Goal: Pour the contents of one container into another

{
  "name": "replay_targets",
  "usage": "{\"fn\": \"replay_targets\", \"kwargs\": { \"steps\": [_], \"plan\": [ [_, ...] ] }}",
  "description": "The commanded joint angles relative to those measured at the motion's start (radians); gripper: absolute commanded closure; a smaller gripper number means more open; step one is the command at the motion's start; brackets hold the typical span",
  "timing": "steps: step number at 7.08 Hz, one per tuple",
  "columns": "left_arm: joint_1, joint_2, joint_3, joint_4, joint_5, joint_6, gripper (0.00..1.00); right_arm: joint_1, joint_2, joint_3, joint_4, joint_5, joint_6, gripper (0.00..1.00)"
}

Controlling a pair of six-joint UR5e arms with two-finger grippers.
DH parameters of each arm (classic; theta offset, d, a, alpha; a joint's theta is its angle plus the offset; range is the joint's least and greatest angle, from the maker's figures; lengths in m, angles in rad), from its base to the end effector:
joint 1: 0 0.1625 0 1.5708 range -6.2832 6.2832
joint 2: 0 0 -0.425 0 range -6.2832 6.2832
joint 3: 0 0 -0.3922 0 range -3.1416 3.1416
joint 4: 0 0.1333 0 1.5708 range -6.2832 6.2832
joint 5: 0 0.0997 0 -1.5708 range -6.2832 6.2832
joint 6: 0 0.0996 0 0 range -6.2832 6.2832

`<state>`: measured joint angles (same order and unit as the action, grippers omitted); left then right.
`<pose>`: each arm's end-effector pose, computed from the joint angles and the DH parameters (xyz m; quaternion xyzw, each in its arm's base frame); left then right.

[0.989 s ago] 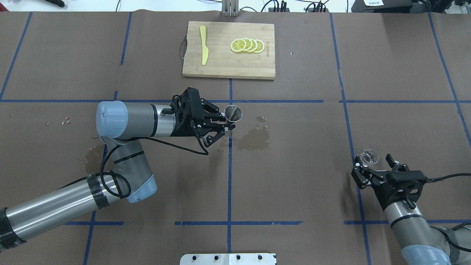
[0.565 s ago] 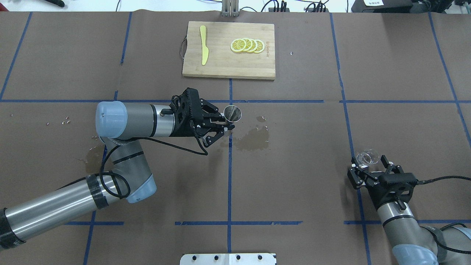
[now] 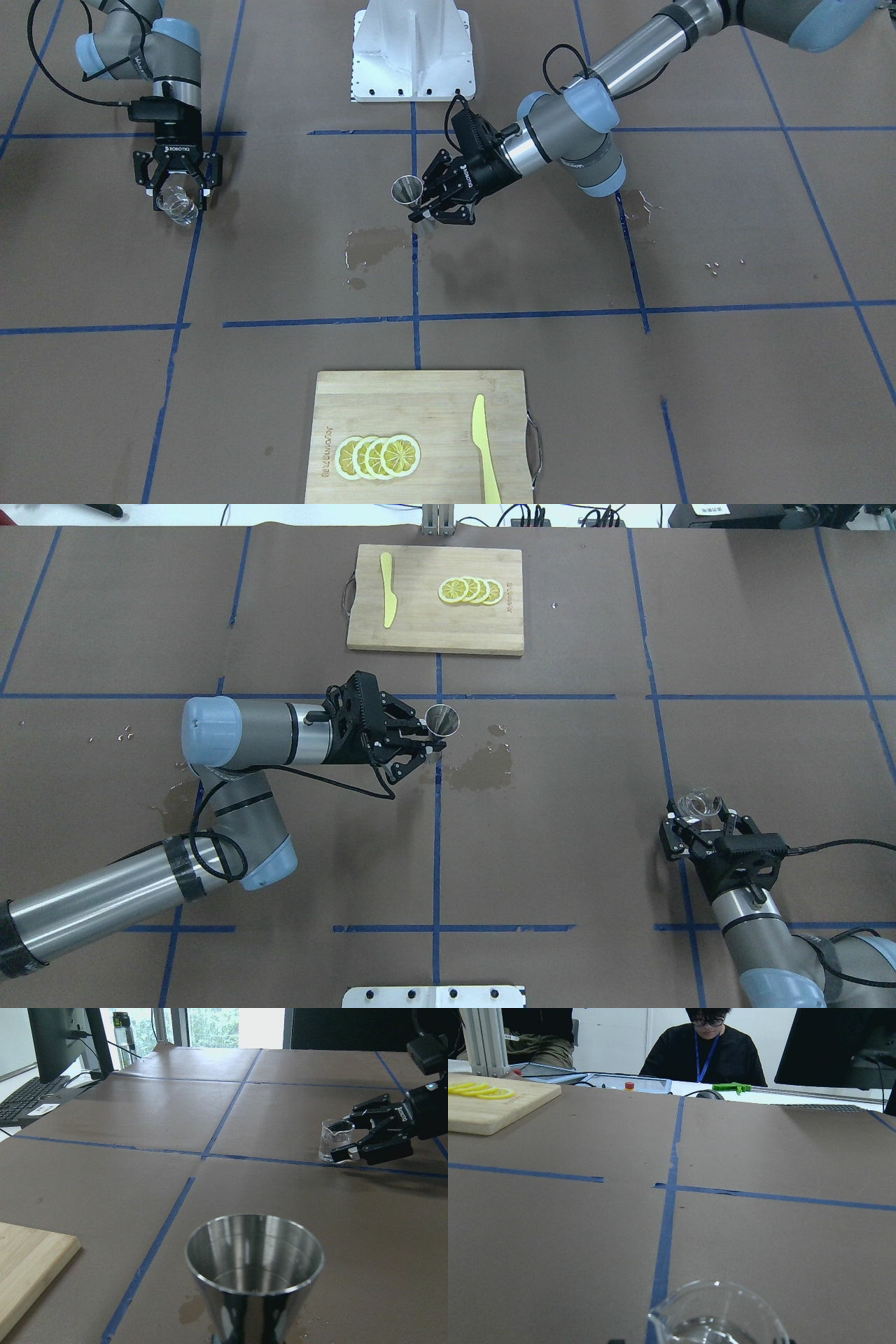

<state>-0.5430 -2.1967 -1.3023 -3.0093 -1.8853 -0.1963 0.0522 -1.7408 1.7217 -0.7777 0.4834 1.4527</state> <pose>0.5348 -0.4424 0.2514 0.5761 0.5237 0.3606 0.5136 -0.4117 -0.2433 0.5523 0.5048 -0.2811 0.1690 0.7985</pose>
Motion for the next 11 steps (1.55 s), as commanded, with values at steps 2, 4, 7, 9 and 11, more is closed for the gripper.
{"fn": "replay_targets", "kwargs": {
  "steps": [2,4,7,9,11],
  "plan": [
    [0.0,0.0,-0.002,0.0,0.0,0.0,1.0,0.002,0.001,0.004,0.002,0.0,-0.002,0.99],
    [-0.002,0.0,-0.003,-0.002,0.0,0.0,1.0,0.008,0.001,0.01,0.041,0.0,-0.058,1.0],
    [-0.002,0.003,-0.006,-0.002,0.0,0.002,1.0,0.028,0.0,0.036,0.111,0.018,-0.26,1.0],
    [0.0,0.011,-0.008,-0.005,-0.005,0.005,1.0,0.066,0.003,0.029,0.342,0.068,-0.524,1.0],
    [0.0,0.011,-0.011,-0.008,-0.006,0.055,1.0,0.094,0.012,0.039,0.405,0.161,-0.668,1.0]
  ]
}}
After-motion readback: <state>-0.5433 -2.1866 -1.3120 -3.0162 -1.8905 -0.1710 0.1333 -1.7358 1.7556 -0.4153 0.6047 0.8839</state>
